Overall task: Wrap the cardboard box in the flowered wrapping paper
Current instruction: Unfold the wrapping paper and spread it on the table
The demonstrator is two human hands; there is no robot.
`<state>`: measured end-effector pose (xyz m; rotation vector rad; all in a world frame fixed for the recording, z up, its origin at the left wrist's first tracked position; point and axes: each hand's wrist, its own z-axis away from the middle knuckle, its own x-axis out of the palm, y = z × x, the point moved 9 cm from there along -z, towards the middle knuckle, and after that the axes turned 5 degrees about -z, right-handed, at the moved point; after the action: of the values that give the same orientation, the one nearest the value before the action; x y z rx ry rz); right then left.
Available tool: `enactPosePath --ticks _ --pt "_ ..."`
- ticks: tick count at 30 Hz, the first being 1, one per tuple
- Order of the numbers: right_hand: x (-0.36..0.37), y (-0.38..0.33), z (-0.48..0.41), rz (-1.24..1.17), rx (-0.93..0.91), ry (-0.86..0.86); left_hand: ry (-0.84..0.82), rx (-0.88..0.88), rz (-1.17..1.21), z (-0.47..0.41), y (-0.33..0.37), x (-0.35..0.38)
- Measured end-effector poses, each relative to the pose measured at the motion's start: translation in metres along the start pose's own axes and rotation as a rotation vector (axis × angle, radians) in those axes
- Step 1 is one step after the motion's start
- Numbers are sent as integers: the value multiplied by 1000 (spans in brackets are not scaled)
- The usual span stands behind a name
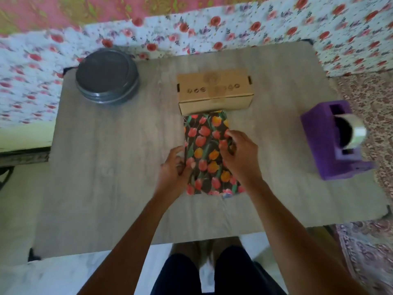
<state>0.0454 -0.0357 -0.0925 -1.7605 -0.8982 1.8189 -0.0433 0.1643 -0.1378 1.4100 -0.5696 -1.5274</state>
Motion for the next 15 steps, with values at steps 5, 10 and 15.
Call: enactPosePath --ticks 5,10,15 --pt "5 19 4 -170 -79 251 23 171 59 -4 -7 1" --pt "10 35 10 -265 -83 267 22 226 138 -3 -9 2" --pt "15 38 14 -194 -91 237 22 241 160 -6 -14 4"
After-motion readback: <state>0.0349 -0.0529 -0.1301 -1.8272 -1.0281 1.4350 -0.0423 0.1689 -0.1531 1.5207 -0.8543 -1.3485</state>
